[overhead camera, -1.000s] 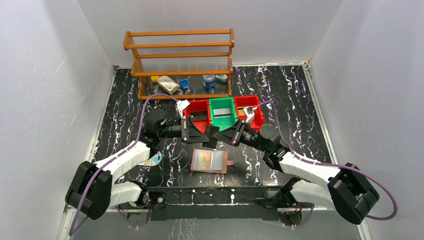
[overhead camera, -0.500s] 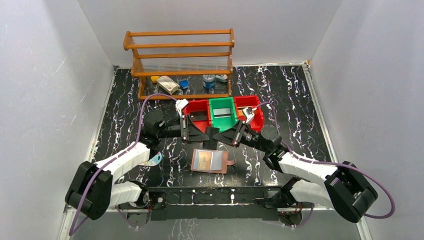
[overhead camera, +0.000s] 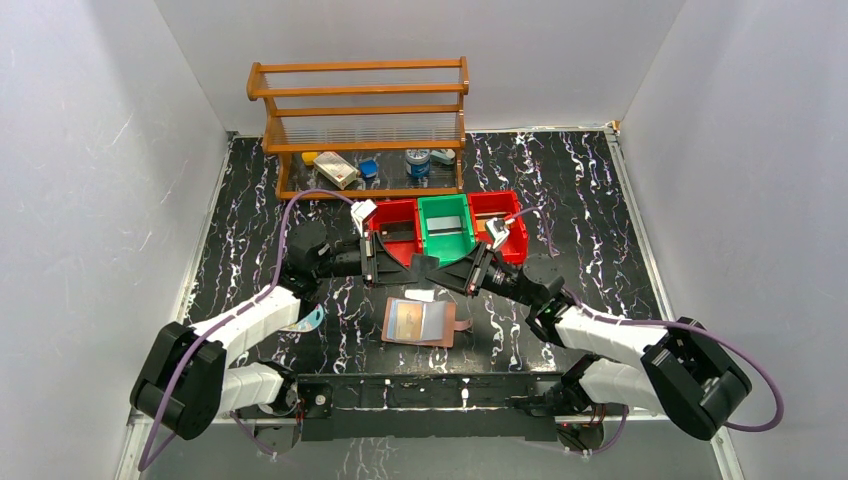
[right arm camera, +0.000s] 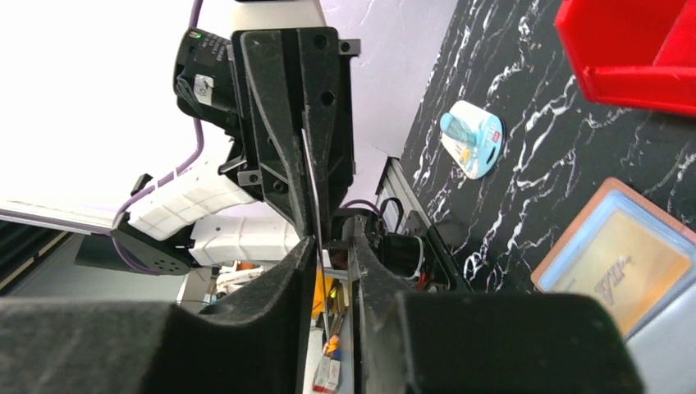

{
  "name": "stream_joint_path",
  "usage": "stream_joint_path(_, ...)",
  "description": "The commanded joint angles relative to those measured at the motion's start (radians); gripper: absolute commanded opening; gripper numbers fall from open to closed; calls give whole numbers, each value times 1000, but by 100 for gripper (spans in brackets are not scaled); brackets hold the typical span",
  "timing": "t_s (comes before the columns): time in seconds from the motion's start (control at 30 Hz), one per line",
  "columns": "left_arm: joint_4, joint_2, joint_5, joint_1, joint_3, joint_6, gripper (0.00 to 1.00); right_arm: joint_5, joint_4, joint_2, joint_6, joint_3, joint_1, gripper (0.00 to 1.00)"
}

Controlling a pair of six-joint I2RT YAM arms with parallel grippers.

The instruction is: Take the credit cards out of the card holder

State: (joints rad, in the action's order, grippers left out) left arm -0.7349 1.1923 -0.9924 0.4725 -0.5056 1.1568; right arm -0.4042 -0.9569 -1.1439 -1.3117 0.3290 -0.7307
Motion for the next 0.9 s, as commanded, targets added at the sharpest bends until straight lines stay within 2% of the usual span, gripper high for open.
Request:
stream_joint_path(0.0,54,-14,-11,-5,-39,-72,0,10,-30,4,-2,-24,8,36)
stream_joint_path(0.2,613,-49,111,-5,-229,-454,0,133,213,91,44,-22,17,69)
stream_joint_path(0.4,915,-57,291,-5,-340,-690,0,303,491,196,115,50,18,85)
stream_joint_path(0.47,1027,-65,435,-5,-386,-791,0,326,512,222,136,58,18,89)
stream_joint_path(0.6,1093,-98,618,-4,-434,-930,0,398,620,255,153,94,18,98)
stream_joint_path(0.73,1081,-133,688,-5,-442,-1030,0,461,731,263,144,117,19,98)
stream_joint_path(0.87,1107,-145,731,-5,-448,-1187,0,459,740,266,143,112,19,98)
